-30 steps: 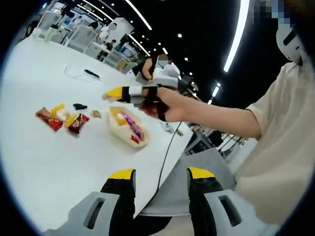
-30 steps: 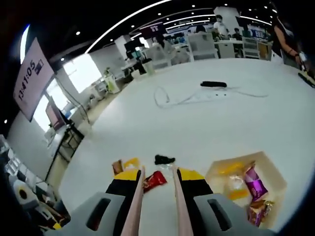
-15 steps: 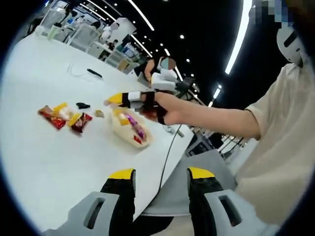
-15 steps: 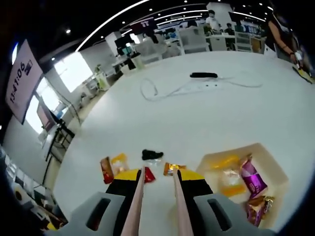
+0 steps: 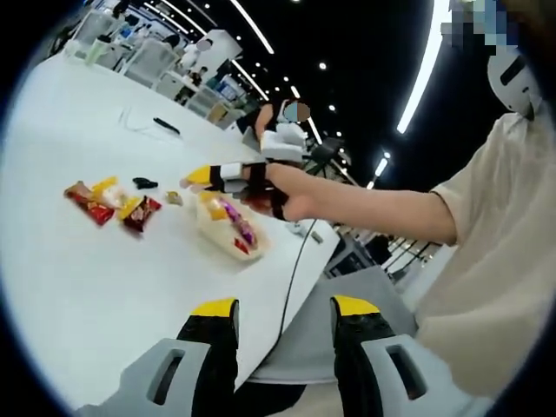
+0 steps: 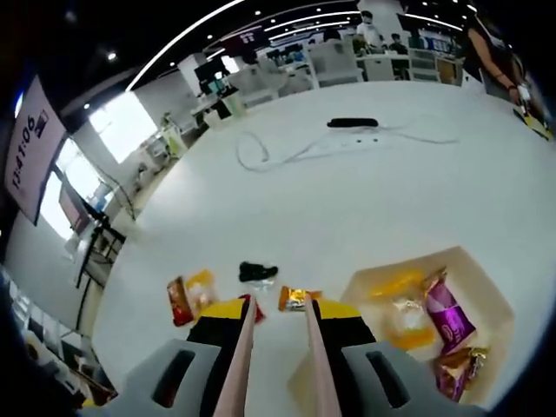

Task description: Place the target food into the container with the food tongs after gripping and lifting it, then release it inside without dropping or visibly crushing the food.

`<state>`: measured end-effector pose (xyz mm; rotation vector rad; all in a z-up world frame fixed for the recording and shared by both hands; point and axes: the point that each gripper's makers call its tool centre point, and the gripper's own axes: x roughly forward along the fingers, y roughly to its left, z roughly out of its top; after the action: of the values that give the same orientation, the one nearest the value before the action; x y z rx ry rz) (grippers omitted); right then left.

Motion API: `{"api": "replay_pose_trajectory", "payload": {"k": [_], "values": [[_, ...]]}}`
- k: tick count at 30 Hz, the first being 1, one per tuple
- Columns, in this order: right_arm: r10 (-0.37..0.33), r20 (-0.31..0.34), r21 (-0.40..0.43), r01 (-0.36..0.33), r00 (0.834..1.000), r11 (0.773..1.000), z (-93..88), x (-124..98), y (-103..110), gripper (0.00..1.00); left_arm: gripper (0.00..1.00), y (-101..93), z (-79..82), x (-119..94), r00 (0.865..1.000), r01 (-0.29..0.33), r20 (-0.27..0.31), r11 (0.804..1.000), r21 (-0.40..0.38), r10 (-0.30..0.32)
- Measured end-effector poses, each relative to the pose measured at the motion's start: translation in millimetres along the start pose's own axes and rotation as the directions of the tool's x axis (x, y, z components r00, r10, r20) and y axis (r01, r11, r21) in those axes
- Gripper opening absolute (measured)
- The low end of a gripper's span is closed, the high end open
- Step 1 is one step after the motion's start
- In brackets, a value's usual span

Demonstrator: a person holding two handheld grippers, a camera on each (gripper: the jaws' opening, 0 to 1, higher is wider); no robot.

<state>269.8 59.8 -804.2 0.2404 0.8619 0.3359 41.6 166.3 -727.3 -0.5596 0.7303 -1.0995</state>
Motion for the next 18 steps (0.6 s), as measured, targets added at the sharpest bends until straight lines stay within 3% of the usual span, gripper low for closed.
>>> {"api": "replay_pose_trajectory", "payload": {"k": [18], "values": [[-0.022, -0.045, -0.025, 0.021, 0.999, 0.999, -1.1, 12, -4, 0.28, 0.41, 3.7, -0.7, 1, 1.0, -0.003, 0.003, 1.0, -0.025, 0.003]]}}
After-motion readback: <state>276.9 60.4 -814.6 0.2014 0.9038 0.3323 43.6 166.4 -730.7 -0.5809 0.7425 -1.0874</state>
